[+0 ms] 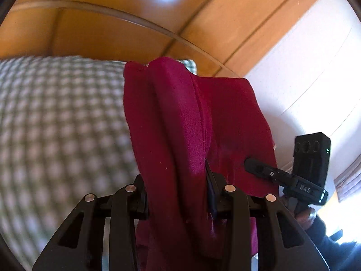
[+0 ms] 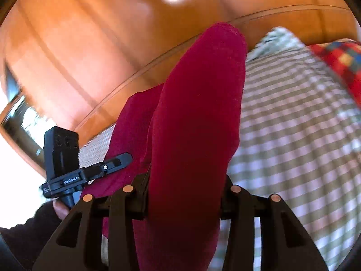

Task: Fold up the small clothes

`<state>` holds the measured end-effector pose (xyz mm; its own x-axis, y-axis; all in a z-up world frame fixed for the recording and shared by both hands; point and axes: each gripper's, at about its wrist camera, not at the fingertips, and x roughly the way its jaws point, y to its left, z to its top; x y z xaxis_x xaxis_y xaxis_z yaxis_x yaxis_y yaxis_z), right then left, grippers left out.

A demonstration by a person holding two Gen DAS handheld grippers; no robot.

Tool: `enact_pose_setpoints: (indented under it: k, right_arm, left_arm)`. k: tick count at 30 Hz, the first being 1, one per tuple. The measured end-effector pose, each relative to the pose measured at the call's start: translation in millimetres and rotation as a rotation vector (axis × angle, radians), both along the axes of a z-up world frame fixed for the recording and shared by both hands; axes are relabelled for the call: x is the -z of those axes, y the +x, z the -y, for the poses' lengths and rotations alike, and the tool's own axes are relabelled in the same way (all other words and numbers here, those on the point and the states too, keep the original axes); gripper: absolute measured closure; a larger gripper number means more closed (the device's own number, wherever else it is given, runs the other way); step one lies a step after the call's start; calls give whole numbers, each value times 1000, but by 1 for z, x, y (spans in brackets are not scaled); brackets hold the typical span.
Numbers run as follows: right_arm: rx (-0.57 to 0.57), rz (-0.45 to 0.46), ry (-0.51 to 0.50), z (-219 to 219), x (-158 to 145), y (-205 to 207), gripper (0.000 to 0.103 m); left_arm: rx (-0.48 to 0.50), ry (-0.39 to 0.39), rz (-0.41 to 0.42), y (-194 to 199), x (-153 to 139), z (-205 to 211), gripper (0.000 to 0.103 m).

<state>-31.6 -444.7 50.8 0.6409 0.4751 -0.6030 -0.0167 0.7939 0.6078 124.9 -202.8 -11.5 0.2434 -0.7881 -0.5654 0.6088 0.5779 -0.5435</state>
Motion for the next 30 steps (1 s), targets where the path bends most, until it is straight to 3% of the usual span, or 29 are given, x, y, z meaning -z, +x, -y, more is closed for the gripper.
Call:
enact_pose_setpoints:
  k: [2, 4, 6, 8, 9, 11, 13, 15, 17, 21, 24, 26, 28, 30]
  right_arm:
    - [65, -24, 2, 23, 14, -3, 61]
    - [122, -82, -11, 38, 35, -5, 61]
    - [150, -171, -26, 43, 68, -6, 51]
    - [188, -172, 3, 45, 83, -13, 40]
    - [199, -166, 1, 46, 82, -16, 30]
    - [212, -168, -35, 45, 78, -20, 24]
    - [233, -162, -121, 44, 66, -28, 24]
    - [277, -106, -245, 46, 35, -38, 24]
    - [293, -43, -307, 36, 10, -55, 26]
    - [231, 30, -368, 10, -14, -69, 46]
    - [153, 8, -373, -13, -6, -70, 55]
    - [126, -74, -402, -27, 18, -67, 56]
    - [136, -71, -482, -39, 36, -65, 56]
    - [163, -59, -487, -42, 38, -68, 55]
  left_arm:
    - [32, 42, 4, 11, 3, 34, 67]
    - [35, 160, 37, 18, 19, 67, 66]
    - [36, 273, 49, 14, 40, 88, 64]
    - [21, 287, 61, 19, 49, 90, 52]
    - [13, 284, 49, 20, 48, 86, 51]
    - [3, 276, 26, 19, 42, 78, 51]
    - [-26, 286, 51, 10, 30, 66, 51]
    - [-72, 293, 138, -5, 12, 54, 50]
    - [-95, 273, 211, -20, -5, 49, 50]
    - [-74, 261, 303, -51, -15, 47, 57]
    - [-54, 344, 269, -55, 9, 56, 66]
    - [-60, 391, 230, -50, 31, 60, 66]
    - [-63, 366, 203, -47, 46, 54, 63]
    - [-86, 345, 187, -47, 47, 49, 62]
